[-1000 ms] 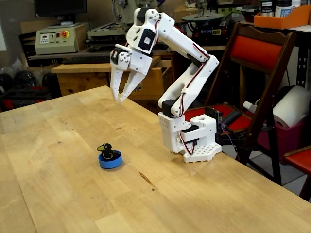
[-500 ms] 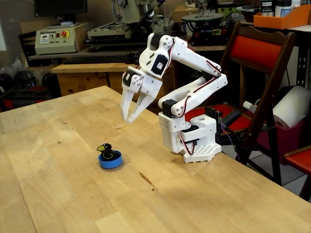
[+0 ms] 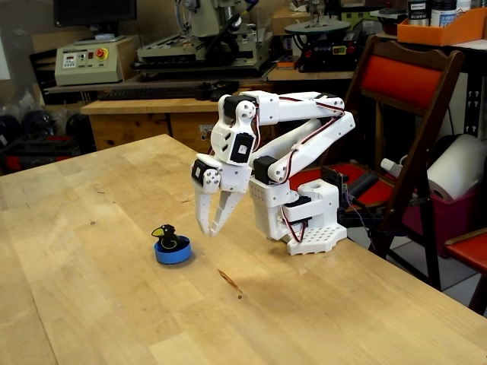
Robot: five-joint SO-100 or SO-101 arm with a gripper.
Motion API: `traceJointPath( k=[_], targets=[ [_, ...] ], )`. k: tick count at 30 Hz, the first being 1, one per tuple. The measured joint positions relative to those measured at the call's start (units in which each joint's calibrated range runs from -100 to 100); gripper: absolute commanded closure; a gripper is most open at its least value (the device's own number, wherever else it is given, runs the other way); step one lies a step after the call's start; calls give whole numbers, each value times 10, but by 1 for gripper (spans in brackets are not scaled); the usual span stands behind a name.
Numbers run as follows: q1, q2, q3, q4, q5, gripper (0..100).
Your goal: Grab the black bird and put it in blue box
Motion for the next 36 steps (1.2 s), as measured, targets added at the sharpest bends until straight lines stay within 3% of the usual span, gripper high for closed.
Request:
traceJointPath(
  k=[17,36],
  targets=[
    [0,2,126,-95,0,97],
    [0,2,148,-101,0,97]
  ],
)
